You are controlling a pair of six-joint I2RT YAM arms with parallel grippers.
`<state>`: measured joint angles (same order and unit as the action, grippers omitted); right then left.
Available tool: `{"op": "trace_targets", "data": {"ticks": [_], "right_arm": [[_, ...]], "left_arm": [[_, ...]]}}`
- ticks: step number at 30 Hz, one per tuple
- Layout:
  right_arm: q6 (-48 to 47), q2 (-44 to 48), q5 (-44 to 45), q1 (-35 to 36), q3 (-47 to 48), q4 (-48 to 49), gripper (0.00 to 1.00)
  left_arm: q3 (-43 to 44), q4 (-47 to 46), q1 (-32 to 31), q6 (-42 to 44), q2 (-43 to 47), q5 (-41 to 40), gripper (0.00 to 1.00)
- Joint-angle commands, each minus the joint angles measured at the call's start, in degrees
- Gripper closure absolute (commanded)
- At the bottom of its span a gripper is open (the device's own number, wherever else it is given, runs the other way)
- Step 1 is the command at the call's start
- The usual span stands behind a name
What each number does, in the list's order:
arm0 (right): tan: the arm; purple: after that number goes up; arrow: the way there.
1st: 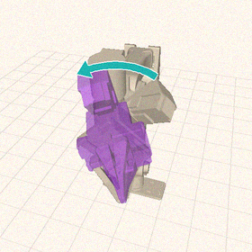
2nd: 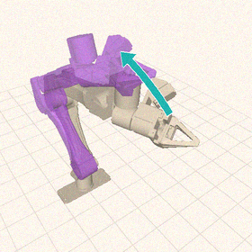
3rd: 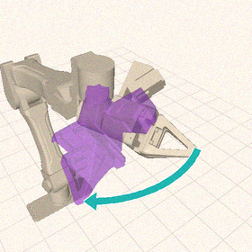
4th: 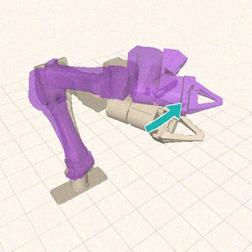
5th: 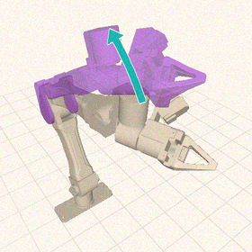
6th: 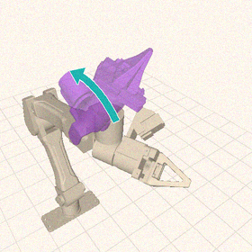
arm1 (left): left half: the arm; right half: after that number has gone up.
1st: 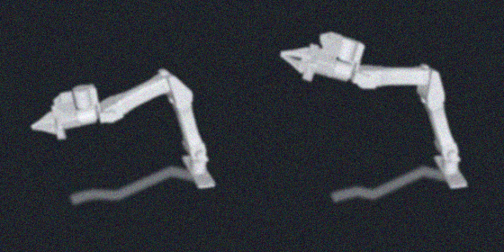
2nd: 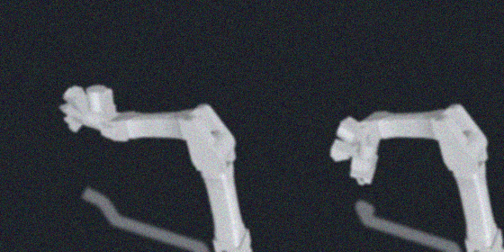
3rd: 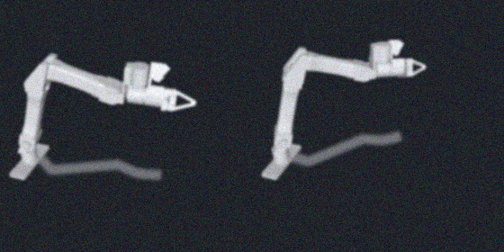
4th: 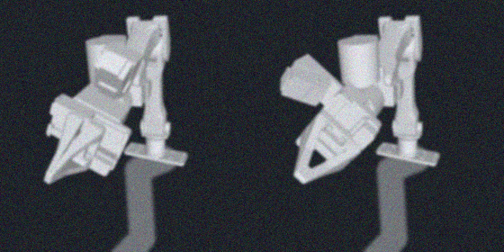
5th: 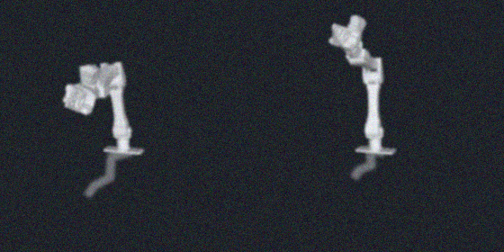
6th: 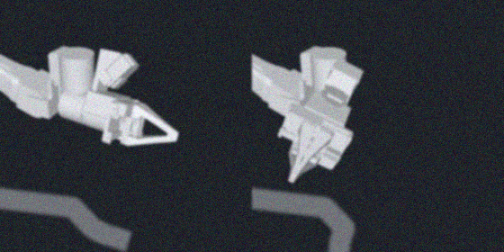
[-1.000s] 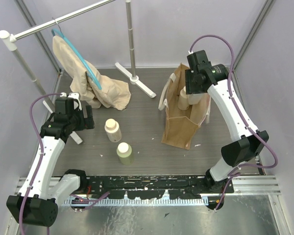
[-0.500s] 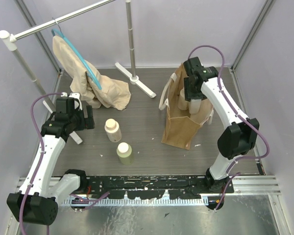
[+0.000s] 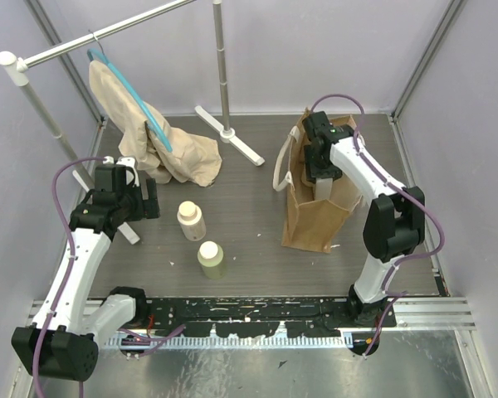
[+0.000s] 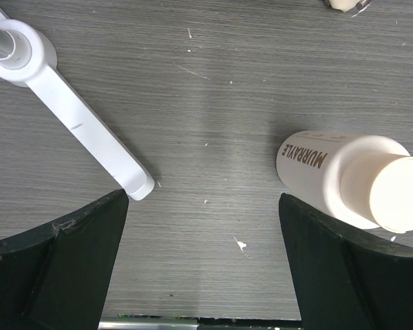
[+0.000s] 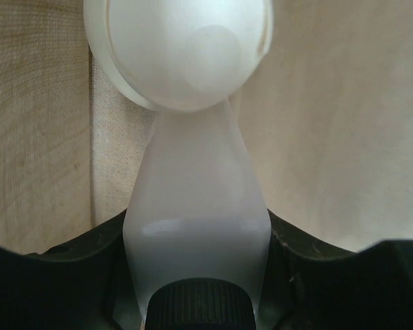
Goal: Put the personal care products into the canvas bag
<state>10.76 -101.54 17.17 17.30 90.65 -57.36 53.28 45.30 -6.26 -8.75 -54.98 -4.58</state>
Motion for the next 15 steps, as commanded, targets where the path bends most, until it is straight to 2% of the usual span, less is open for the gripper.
{"op": "trace_targets", "data": {"ticks": [1, 3, 4, 10, 15], "right_arm": [[-1.5, 1.2, 1.8, -0.2, -0.9, 6.7, 0.99], [-1.8, 1.1, 1.1, -0.5, -1.6, 7.2, 0.99], [-1.8, 1.0, 0.9, -0.7, -1.8, 7.3, 0.95], [-2.1, 1.6, 0.0, -1.6, -2.1, 6.5, 0.53], [-3.2, 2.2, 1.4, -1.8, 0.9, 3.4, 0.26]], "left_arm": [[2.2, -0.3, 0.1, 0.7, -0.1, -0.3, 0.02], [2.4, -0.2, 0.1, 0.7, -0.1, -0.3, 0.02], [2.4, -0.2, 0.1, 0.7, -0.1, -0.2, 0.02], [2.6, -0.3, 0.1, 0.7, -0.4, -0.1, 0.02], [2.8, -0.4, 0.1, 0.6, -0.7, 0.2, 0.02]]}}
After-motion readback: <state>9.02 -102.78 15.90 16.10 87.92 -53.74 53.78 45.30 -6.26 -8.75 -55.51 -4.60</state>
